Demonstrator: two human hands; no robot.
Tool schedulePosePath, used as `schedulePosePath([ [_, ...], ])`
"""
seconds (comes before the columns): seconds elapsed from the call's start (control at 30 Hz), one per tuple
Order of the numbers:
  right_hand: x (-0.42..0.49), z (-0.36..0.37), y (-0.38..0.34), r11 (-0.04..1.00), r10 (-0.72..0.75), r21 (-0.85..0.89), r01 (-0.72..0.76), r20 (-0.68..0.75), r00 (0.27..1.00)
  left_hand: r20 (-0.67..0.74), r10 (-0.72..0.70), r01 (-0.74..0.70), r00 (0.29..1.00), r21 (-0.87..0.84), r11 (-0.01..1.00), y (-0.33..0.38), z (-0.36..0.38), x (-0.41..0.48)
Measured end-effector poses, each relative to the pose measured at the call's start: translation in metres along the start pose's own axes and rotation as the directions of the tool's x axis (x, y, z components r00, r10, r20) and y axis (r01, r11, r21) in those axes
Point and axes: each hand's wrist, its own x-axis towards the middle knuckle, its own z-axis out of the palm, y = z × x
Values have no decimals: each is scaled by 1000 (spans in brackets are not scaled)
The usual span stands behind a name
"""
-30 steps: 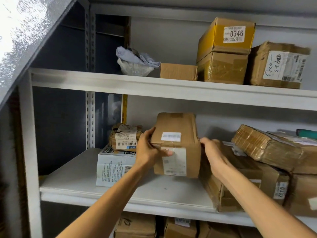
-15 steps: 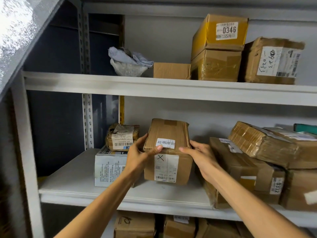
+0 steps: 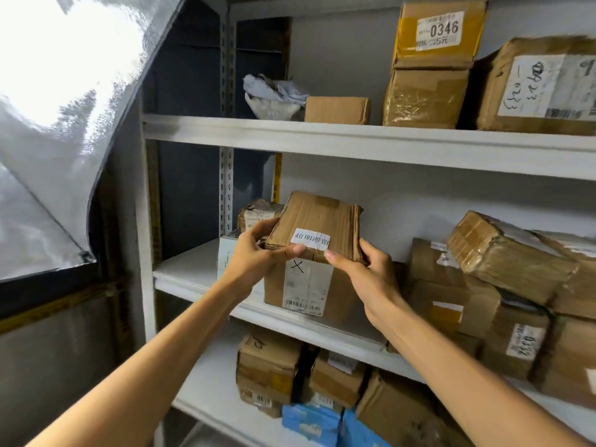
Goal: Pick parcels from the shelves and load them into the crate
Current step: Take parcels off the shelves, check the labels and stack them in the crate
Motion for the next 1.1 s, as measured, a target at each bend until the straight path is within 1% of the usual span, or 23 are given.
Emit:
schedulePosePath([
  [0.1, -19, 5, -8, 999, -33, -13, 33, 20, 999, -53, 9, -8, 999, 19, 1000, 12, -8, -26],
  [0.2, -35, 8, -13, 1000, -25, -16, 25, 33, 999, -97, 22, -22, 995, 7, 1000, 20, -12, -50],
  [0.33, -61, 5, -20, 999, -32, -31, 33, 34, 999, -117, 28, -26, 993, 19, 999, 31, -13, -80],
  [0.43, -82, -2, -26, 999, -35, -26, 36, 19, 999, -125, 24, -26, 992, -10, 1000, 37, -9, -102],
  [0.6, -123, -20, -32, 1000, 3, -4, -3, -9, 1000, -92, 18, -21, 996, -35, 999, 50, 4, -136],
  [0.83, -178, -50, -48, 1000, 9, 3, -9, -25, 1000, -60, -67, 58, 996, -136, 989, 68, 32, -187],
  [0.97, -209, -68, -48, 999, 28, 20, -28, -41, 999, -29, -76, 71, 997, -126, 990, 79, 43, -214],
  [1.1, -231, -94, -53, 999, 32, -22, -35, -112, 993, 12, -83, 84, 996, -134, 987, 83, 68, -234],
])
